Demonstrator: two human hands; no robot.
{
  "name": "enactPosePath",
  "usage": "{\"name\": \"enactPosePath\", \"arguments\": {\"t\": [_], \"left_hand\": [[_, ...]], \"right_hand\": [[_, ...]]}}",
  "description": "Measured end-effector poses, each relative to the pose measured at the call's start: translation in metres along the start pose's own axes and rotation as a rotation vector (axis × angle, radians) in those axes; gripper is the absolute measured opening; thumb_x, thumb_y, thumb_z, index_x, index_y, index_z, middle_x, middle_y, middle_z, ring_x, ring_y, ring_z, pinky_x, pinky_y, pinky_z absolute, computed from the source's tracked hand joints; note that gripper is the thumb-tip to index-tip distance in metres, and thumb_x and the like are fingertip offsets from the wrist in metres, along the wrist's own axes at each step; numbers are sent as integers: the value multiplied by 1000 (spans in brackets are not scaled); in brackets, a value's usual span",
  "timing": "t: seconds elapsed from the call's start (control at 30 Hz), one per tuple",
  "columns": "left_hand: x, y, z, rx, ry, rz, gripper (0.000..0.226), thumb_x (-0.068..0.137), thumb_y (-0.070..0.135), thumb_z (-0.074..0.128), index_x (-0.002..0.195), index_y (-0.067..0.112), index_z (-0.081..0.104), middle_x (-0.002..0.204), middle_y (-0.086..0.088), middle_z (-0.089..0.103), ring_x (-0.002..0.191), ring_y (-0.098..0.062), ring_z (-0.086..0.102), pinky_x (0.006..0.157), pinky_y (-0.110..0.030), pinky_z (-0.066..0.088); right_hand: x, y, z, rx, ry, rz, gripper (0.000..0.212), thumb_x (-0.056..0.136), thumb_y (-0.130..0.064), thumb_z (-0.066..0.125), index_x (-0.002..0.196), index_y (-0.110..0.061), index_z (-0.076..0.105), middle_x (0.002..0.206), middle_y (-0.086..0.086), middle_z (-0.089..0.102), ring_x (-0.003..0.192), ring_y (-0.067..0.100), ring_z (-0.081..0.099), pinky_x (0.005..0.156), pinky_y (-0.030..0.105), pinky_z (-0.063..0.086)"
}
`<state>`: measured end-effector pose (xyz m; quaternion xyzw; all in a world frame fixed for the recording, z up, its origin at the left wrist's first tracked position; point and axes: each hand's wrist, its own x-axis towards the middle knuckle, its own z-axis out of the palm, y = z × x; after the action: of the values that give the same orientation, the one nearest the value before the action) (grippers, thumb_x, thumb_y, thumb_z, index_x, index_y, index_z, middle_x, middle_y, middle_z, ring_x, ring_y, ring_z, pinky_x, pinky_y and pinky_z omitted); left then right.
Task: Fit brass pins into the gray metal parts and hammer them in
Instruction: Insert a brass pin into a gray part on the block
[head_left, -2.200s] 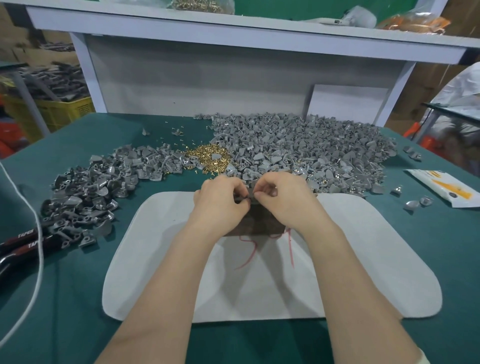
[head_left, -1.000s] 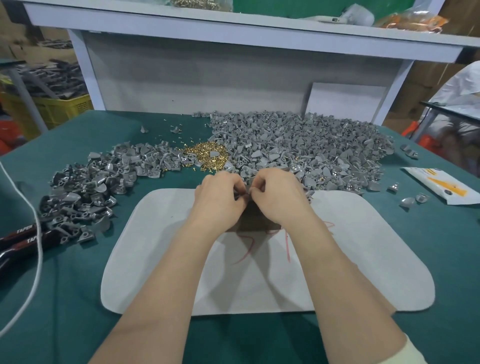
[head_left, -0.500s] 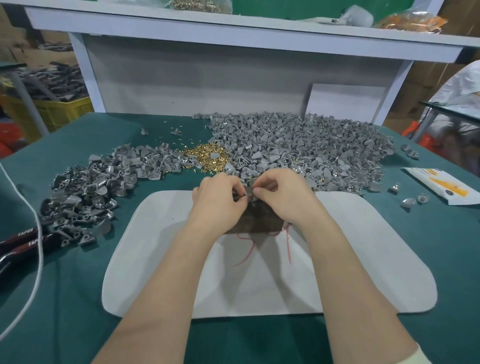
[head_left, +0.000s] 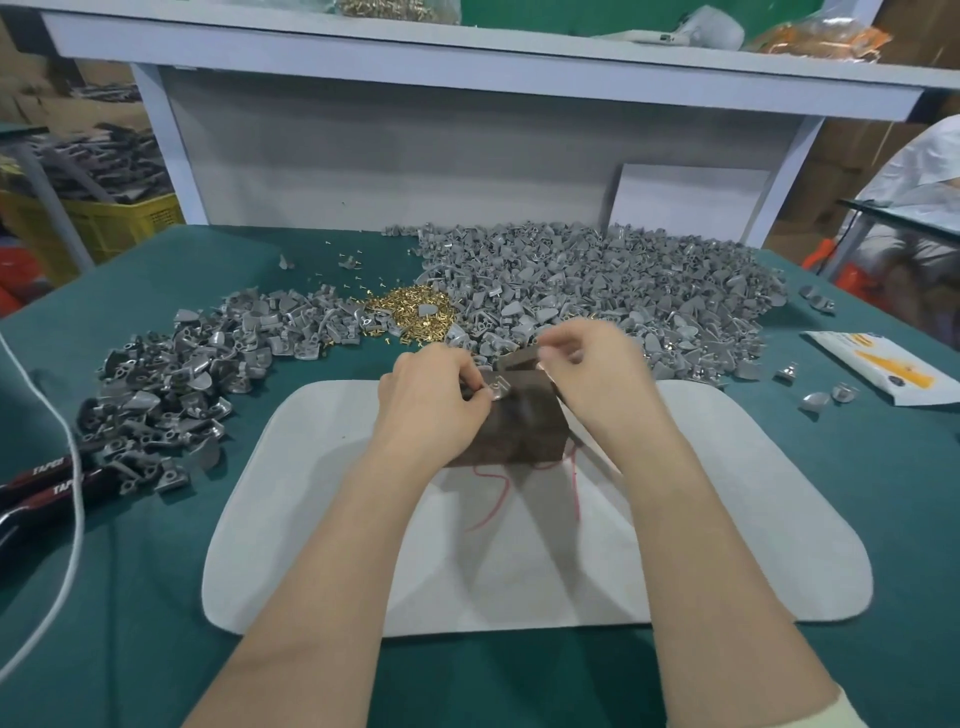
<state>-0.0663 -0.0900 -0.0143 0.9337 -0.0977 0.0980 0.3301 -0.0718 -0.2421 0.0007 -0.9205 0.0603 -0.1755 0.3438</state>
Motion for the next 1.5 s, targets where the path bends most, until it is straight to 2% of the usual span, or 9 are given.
{"name": "enactPosePath", "arguments": {"t": [0.23,0.47,0.57,0.67,0.83,1.07,1.27,1.4,1.5], "left_hand": [[2,1,0,-7,9,-92,24,85,25,62,65,28,49,89,5,64,101,-24,57,92,-42,45],[2,-2,0,45,53,-135,12,85,29,61,74,26,56,95,3,63,101,-25,54,90,-37,37],[2,-3,-2,58,72,-161,9,84,30,62,77,25,58,97,1,64,102,-26,53,88,-36,36],[2,-2,-3,54,70,-178,8,84,29,63,79,25,57,99,0,63,105,-27,53,89,-37,37],[2,-5,-2,14,78,-147,10,85,26,63,77,19,64,101,-5,64,104,-32,53,87,-39,44],[3,-5,-3,-5,75,-128,12,84,23,65,78,13,69,104,-5,63,105,-31,53,90,-42,45],[3,-5,-3,5,86,-125,26,85,22,63,60,15,57,90,-7,64,96,-34,55,83,-43,48],[3,-5,-4,50,57,-95,25,85,22,62,61,13,60,103,-4,62,100,-32,53,85,-44,48],[4,-7,-4,38,53,-91,23,85,22,62,67,7,65,102,-6,62,99,-32,53,85,-44,48]], "right_hand": [[2,27,-13,-375,-357,263,36,93,-36,52,100,-3,65,84,11,55,84,29,55,69,28,41],[-2,24,-19,11,-153,171,8,92,-19,52,89,-11,54,84,5,67,62,20,70,73,45,56],[-6,14,-29,84,-83,-1,14,91,-21,49,104,-23,54,81,2,66,50,14,60,60,37,53],[-12,6,-36,29,-88,-160,40,91,-24,53,128,-42,50,80,-6,65,63,10,55,65,27,42],[-21,-2,-42,1,-27,-279,43,93,-24,54,131,-45,50,120,-22,61,108,3,57,88,16,38],[-24,-5,-32,-211,-213,-363,43,93,-26,53,132,-44,49,126,-19,60,110,6,56,88,18,38],[-22,-9,-37,-75,52,-368,43,92,-25,56,130,-44,50,123,-22,60,106,0,52,81,8,33],[-23,-10,-32,-246,-207,-330,43,94,-29,52,132,-48,46,128,-17,58,114,11,56,95,27,43],[-26,-12,-30,-232,-152,-330,43,94,-28,52,132,-47,46,128,-18,58,117,14,56,98,31,44]]}}
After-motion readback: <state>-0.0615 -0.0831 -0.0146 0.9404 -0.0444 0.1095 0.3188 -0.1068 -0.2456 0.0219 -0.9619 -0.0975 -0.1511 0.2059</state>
